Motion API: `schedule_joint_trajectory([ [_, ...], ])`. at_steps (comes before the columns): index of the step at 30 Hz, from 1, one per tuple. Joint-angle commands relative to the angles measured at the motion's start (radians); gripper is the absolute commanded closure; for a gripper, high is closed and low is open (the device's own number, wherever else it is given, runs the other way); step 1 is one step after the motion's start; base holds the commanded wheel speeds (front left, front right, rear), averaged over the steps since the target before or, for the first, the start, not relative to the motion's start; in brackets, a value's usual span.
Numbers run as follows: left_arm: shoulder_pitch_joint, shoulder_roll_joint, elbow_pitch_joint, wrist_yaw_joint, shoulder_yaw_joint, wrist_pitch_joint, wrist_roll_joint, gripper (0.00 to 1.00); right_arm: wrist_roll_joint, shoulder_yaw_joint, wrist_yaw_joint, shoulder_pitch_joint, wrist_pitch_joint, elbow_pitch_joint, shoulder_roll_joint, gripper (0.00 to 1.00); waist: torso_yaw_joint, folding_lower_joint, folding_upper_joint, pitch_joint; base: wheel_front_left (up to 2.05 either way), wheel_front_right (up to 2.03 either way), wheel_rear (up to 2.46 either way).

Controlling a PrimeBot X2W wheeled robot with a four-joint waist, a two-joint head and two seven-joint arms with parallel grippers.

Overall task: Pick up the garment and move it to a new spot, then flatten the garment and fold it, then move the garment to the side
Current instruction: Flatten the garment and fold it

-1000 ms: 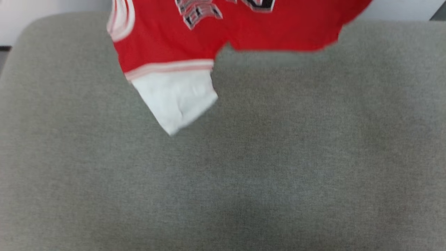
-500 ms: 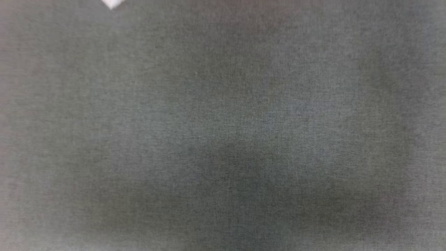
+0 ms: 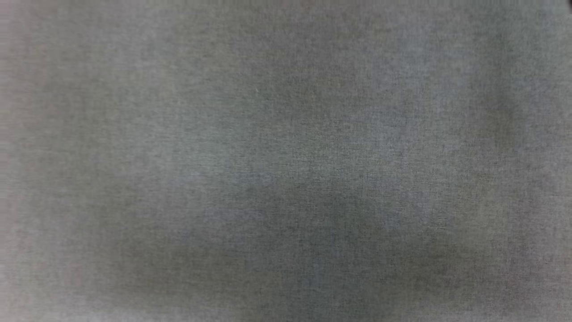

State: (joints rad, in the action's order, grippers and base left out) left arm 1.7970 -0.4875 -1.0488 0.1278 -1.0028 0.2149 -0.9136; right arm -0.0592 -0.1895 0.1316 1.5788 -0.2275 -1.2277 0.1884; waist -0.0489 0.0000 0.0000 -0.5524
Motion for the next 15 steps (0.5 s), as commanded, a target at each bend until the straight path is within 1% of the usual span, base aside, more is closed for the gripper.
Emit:
schedule_joint_trajectory([
  [1,-0.040,0.003,0.011,0.002,-0.013,-0.013,-0.010,1.00,0.014,-0.009,-0.002,-0.024,0.001,-0.008,-0.001,1.00,-0.018,0.0000,0.0000,0.038,0.00,0.00,0.00],
  [3,-0.103,-0.016,0.062,0.002,-0.043,-0.057,-0.050,1.00,0.040,-0.039,-0.002,-0.062,0.003,-0.023,-0.001,1.00,-0.024,0.0000,0.0000,0.065,0.00,0.00,0.00],
  [9,-0.295,-0.105,0.224,0.002,-0.137,-0.196,-0.168,1.00,0.166,-0.141,-0.002,-0.214,0.025,-0.039,-0.014,1.00,-0.036,0.0000,0.0000,0.156,0.00,0.00,0.00],
  [12,-0.379,-0.153,0.299,0.002,-0.177,-0.265,-0.218,1.00,0.250,-0.203,-0.002,-0.300,0.041,-0.013,-0.007,1.00,-0.044,0.0000,0.0000,0.201,0.00,0.00,0.00],
  [15,-0.467,-0.195,0.366,0.002,-0.206,-0.325,-0.259,1.00,0.345,-0.271,-0.002,-0.394,0.073,0.046,0.021,1.00,-0.050,0.0000,0.0000,0.241,0.00,0.00,0.00],
])
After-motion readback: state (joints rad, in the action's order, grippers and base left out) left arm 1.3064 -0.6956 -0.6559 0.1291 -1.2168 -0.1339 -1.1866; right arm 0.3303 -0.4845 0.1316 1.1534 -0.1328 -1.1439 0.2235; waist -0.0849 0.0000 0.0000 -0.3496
